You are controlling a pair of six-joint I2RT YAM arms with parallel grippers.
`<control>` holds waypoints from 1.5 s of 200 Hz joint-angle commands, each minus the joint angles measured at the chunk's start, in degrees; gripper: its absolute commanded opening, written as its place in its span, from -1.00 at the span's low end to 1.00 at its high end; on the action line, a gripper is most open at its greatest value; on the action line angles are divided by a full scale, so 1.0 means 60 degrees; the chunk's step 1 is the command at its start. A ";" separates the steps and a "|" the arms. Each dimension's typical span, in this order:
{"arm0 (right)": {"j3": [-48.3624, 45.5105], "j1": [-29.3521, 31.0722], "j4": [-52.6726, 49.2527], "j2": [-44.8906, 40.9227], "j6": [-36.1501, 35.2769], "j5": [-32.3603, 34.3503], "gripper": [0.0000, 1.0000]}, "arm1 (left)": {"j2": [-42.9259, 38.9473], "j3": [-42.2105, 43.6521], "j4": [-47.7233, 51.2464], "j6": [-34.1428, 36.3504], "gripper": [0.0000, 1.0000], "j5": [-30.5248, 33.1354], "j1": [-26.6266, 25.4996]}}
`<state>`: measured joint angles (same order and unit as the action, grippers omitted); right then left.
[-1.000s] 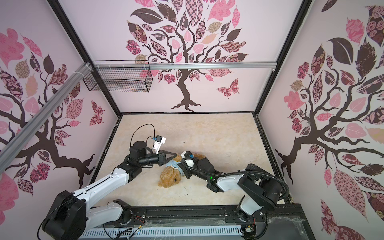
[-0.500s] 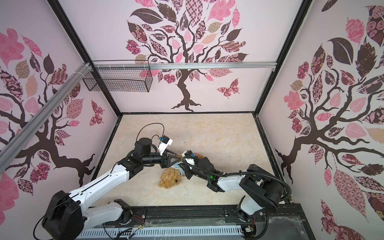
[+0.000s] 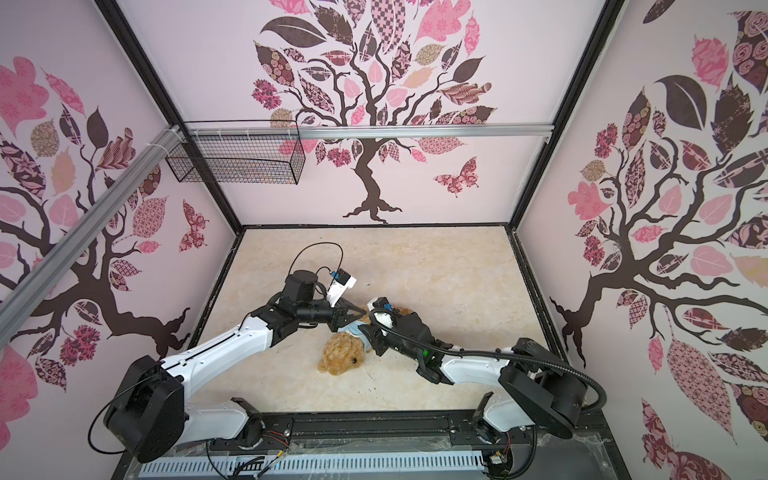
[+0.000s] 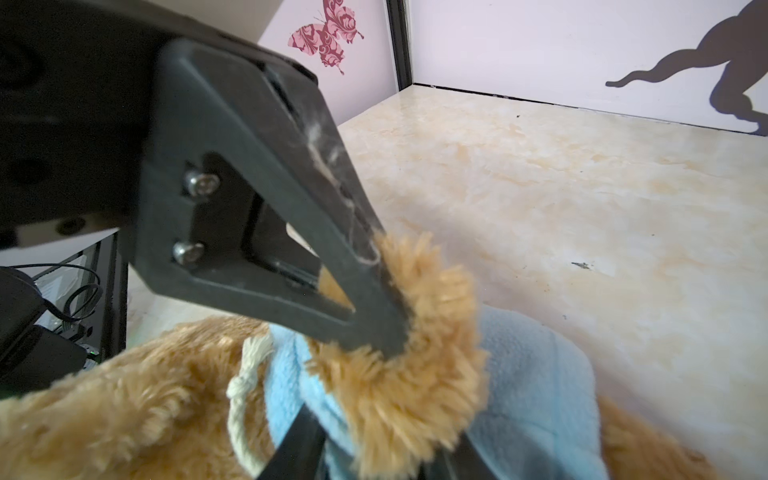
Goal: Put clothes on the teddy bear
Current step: 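Pull the hoodie over the leg with right gripper while left holds paw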
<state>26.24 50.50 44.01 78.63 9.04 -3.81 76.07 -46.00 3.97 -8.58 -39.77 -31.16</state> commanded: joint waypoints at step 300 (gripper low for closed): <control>0.0639 -0.3138 -0.3513 -0.0118 0.4199 -0.2096 -1.00 | 0.1212 -0.0023 -0.0690 -0.2668 -0.89 0.0945 0.1663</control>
<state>30.26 32.45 23.44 78.59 28.84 -18.48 82.67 -45.95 -1.02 -23.97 -40.25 -22.02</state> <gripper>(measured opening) 0.053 0.049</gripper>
